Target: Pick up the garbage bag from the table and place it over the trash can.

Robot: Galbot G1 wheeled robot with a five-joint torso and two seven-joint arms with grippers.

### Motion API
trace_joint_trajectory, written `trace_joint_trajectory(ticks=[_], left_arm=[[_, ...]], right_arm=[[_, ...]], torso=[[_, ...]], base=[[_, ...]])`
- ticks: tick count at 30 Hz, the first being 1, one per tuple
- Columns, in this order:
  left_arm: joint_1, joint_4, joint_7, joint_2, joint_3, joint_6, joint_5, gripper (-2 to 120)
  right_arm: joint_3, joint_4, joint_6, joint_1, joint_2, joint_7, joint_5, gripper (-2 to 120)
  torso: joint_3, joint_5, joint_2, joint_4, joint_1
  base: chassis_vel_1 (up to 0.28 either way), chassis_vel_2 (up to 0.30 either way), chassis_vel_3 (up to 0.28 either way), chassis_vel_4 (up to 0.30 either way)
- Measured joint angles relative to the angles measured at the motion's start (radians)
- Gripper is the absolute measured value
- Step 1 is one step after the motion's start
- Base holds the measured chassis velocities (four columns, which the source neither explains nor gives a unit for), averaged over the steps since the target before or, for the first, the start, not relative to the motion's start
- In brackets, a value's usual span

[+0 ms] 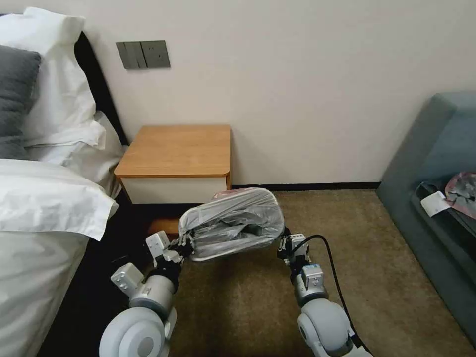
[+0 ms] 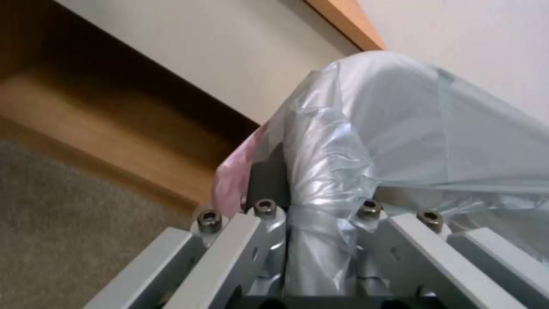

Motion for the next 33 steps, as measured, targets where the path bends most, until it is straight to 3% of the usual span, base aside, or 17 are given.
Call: trace_joint_trajectory(ticks=[8, 20, 28, 33], left_arm=[[0.0, -0.02, -0.007, -0.001, 0.002, 0.02, -0.023, 9], [-0.013, 0.001, -0.01, 0.001, -0.001, 0.024, -0.004, 9], [-0.055, 0.086, -0.02, 0.016, -0.03, 0.026, 0.137, 7], [-0.063, 0.102, -0.026, 0.019, -0.034, 0.026, 0.151, 7]], right_arm=[[0.005, -0.077, 0.053, 0.015, 0.013, 0.012, -0.1, 0], [0.013, -0.088, 0.094, 0.015, 0.016, 0.022, -0.179, 0], [0.017, 0.036, 0.102, -0.061, 0.008, 0.007, -0.215, 34], [0.017, 0.073, 0.101, -0.089, 0.001, -0.002, -0.215, 43]], torso=[[0.0, 0.0, 0.0, -0.0001, 0.0], [0.0, -0.0001, 0.0, -0.0001, 0.0], [0.0, -0.0002, 0.0, 0.0, 0.0], [0.0, 0.0, 0.0, 0.0, 0.0]], base=[[0.0, 0.0, 0.0, 0.0], [0.0, 0.0, 0.0, 0.0], [0.0, 0.0, 0.0, 0.0], [0.0, 0.0, 0.0, 0.0]])
